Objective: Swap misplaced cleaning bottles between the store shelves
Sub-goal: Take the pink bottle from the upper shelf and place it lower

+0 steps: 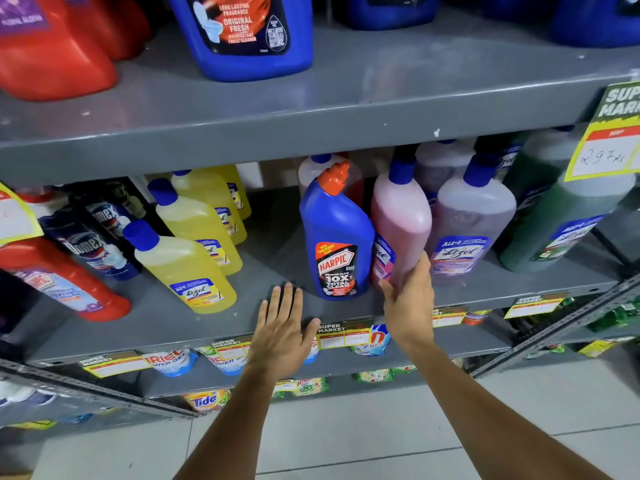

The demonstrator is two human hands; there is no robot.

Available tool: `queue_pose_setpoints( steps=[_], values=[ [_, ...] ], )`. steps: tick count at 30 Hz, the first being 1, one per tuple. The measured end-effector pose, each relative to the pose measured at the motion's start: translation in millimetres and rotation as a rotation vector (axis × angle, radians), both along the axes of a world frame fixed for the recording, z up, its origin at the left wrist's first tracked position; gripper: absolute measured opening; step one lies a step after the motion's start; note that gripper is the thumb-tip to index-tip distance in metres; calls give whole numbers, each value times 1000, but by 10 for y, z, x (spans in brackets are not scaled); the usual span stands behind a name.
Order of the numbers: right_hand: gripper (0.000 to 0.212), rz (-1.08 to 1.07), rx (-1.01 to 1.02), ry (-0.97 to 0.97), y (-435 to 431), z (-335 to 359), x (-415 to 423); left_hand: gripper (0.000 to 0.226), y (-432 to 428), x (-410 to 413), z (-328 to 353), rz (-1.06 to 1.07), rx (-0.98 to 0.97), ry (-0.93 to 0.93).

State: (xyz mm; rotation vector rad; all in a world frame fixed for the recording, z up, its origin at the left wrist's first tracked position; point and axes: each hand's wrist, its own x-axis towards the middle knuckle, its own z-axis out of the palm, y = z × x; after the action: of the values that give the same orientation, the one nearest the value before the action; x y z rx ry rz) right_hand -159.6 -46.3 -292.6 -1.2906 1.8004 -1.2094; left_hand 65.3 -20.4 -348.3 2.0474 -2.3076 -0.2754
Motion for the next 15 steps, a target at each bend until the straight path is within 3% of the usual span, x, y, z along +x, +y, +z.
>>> queue_pose_setpoints(
  steps=[10, 15],
  values=[
    [66, -27, 71, -14, -3, -59, 0, 81, -34, 36, -54, -5, 6, -3],
    [54, -16, -38, 76, 420, -81, 66, 78, -17, 34, -43, -9, 28, 4]
  ],
)
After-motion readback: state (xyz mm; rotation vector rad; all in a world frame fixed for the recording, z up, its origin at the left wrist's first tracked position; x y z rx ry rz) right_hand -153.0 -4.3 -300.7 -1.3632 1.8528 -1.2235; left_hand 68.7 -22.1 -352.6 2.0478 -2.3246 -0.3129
